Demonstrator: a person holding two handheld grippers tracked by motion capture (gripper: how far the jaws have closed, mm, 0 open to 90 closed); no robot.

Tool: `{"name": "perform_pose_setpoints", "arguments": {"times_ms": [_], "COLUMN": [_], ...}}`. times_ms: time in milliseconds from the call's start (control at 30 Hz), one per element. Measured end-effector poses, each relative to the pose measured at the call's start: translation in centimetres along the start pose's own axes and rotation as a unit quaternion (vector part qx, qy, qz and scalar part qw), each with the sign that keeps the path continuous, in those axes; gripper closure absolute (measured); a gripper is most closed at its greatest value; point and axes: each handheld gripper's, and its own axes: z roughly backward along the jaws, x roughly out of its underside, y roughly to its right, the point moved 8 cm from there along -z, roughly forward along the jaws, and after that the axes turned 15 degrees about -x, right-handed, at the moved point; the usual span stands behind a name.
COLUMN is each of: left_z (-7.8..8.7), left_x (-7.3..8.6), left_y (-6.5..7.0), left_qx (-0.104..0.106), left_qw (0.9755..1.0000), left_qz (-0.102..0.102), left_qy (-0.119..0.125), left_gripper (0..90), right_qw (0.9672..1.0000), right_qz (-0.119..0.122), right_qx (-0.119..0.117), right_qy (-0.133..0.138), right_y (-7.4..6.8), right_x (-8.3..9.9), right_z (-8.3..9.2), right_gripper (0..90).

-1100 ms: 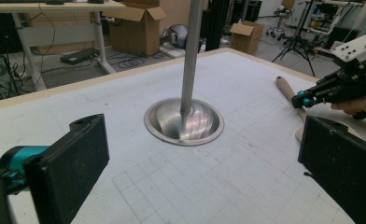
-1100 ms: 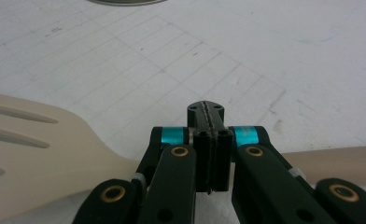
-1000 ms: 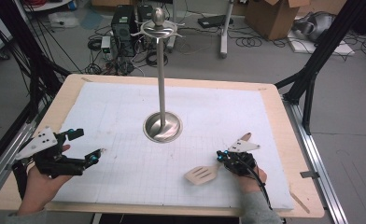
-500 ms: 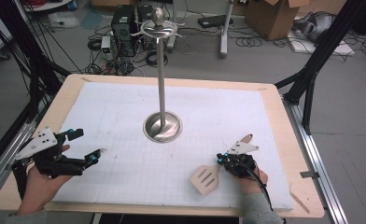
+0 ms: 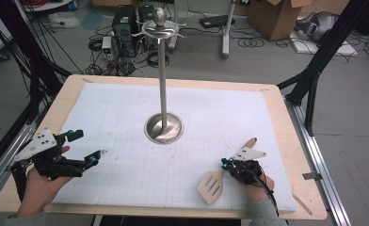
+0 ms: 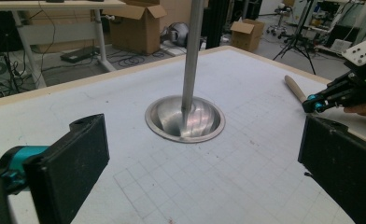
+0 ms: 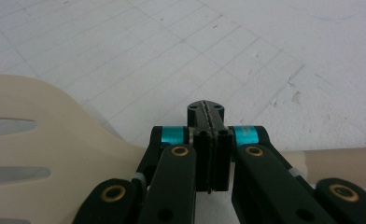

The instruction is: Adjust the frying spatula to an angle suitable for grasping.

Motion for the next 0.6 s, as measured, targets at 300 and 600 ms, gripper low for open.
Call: {"name": "perform_pose_setpoints", "arguments": {"times_ms": [300, 600], "left_z": [0.0, 0.0], "left_x": [0.0, 0.0], "left_y": [0.1, 0.1], "left_qx": [0.000, 0.001], "left_qw": [1.0000, 1.0000], "left_qz": [0.000, 0.000], "left_qy": [0.001, 0.000], "left_gripper": [2.3, 2.3], "right_qw": [0.9999, 0.9998], "right_qz": [0.007, 0.014], "right_qx": [-0.009, -0.016], "right_qy": [0.001, 0.002], "right_y": [-0.6, -1.1], "right_x": [0.9, 2.0], "right_z": [1.0, 2.2], "right_gripper": [90.0, 90.0]}}
